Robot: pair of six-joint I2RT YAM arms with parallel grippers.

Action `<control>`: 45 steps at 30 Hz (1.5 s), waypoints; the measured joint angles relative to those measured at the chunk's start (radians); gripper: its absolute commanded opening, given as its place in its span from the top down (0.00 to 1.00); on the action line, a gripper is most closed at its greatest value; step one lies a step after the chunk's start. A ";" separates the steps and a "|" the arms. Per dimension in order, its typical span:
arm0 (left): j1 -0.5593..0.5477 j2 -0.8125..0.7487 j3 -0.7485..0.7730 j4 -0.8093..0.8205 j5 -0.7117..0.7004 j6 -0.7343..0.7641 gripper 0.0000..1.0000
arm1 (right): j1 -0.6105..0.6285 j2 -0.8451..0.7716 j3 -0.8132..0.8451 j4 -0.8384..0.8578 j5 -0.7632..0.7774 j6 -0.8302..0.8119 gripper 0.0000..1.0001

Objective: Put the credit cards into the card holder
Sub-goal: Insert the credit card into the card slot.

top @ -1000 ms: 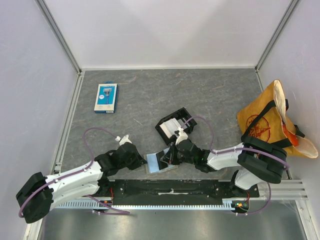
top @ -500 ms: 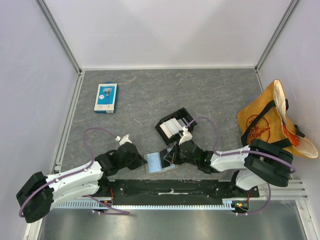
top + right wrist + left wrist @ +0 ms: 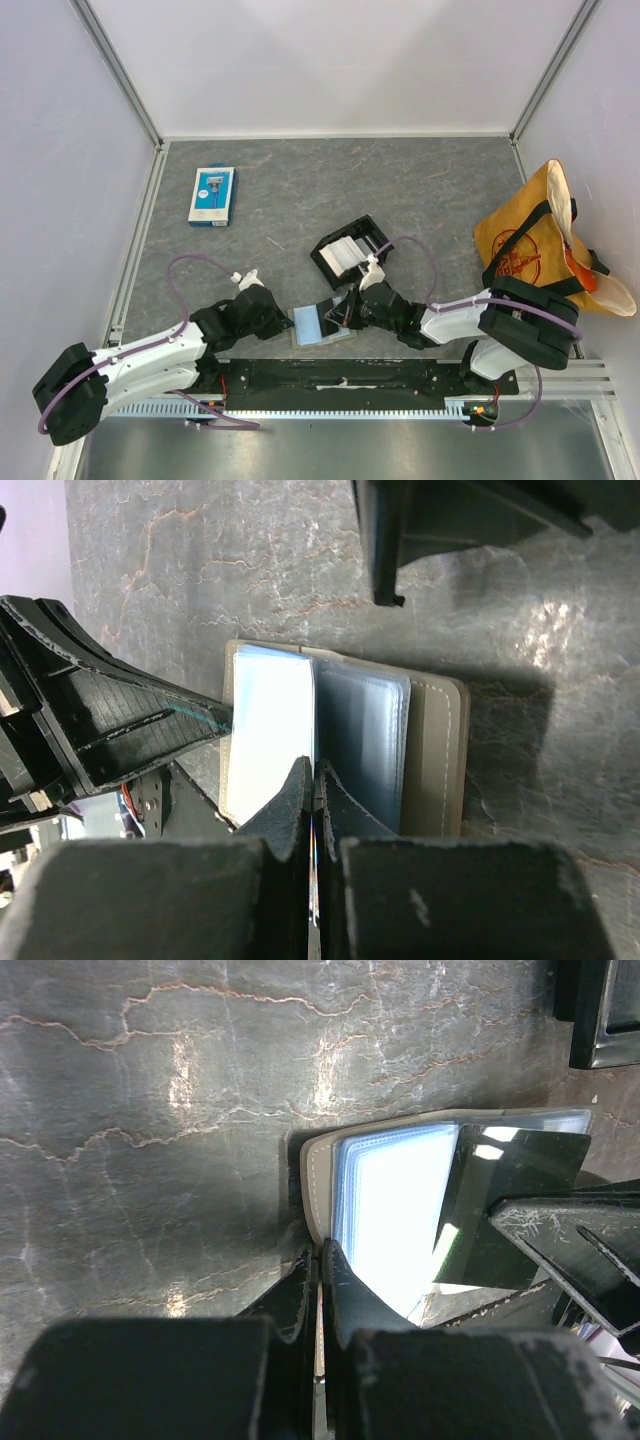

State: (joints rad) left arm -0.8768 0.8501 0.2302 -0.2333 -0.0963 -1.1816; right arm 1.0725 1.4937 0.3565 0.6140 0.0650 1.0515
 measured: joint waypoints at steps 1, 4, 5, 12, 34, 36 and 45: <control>0.000 0.000 0.000 0.000 0.000 0.000 0.98 | 0.000 0.000 -0.010 0.011 -0.005 0.009 1.00; 0.000 0.001 0.000 0.000 0.000 0.000 0.98 | 0.000 0.000 -0.032 0.037 -0.018 0.034 1.00; 0.000 0.001 0.000 0.000 0.000 0.000 0.98 | 0.000 0.000 -0.039 0.046 -0.024 0.042 1.00; 0.000 0.007 0.000 0.003 0.000 -0.002 0.98 | -0.002 0.036 -0.053 0.107 -0.034 0.076 1.00; 0.000 0.013 0.000 0.012 0.000 -0.006 0.98 | -0.011 0.078 0.000 0.089 -0.062 -0.007 1.00; 0.000 0.013 0.000 0.011 0.000 -0.006 0.98 | -0.016 0.076 0.023 0.053 -0.066 -0.045 1.00; 0.000 0.012 0.000 0.011 -0.008 -0.006 0.98 | -0.036 0.076 0.102 -0.063 -0.103 -0.201 1.00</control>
State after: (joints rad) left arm -0.8764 0.8623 0.2302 -0.2226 -0.1040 -1.1873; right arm 1.0363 1.5696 0.4583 0.5514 -0.0383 0.8501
